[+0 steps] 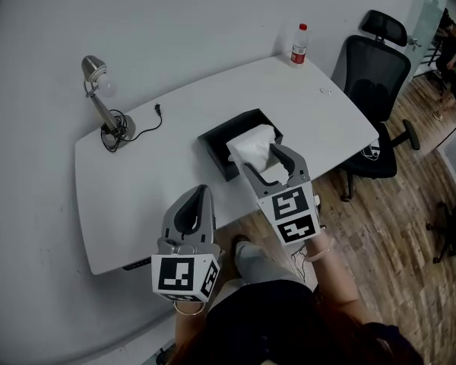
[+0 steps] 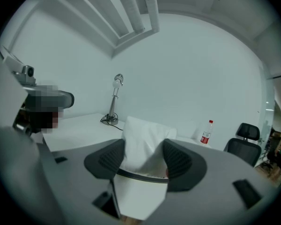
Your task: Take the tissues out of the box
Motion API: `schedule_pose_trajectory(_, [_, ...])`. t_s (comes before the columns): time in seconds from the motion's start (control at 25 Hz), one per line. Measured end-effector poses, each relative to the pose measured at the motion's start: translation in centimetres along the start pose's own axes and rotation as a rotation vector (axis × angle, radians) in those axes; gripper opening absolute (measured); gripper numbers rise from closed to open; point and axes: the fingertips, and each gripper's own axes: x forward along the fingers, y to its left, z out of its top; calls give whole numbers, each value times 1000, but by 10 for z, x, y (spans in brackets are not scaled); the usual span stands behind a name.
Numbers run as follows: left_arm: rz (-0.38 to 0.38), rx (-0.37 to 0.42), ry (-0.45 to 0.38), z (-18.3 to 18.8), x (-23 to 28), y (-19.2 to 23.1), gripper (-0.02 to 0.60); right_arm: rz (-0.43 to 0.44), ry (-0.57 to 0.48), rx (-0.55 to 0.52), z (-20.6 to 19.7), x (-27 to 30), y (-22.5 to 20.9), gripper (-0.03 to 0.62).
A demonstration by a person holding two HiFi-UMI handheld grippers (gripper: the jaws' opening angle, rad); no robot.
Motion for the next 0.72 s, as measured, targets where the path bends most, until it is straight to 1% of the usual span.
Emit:
schedule_pose_trajectory(0.36, [-1,6,-18,3,-25,-17,25,-15,-55,-23,12,-29,14,276])
schedule_pose_trajectory(0.72, [3,15,-23,5,-35,-24,25,-38,-110,-15,21,-52,18,275])
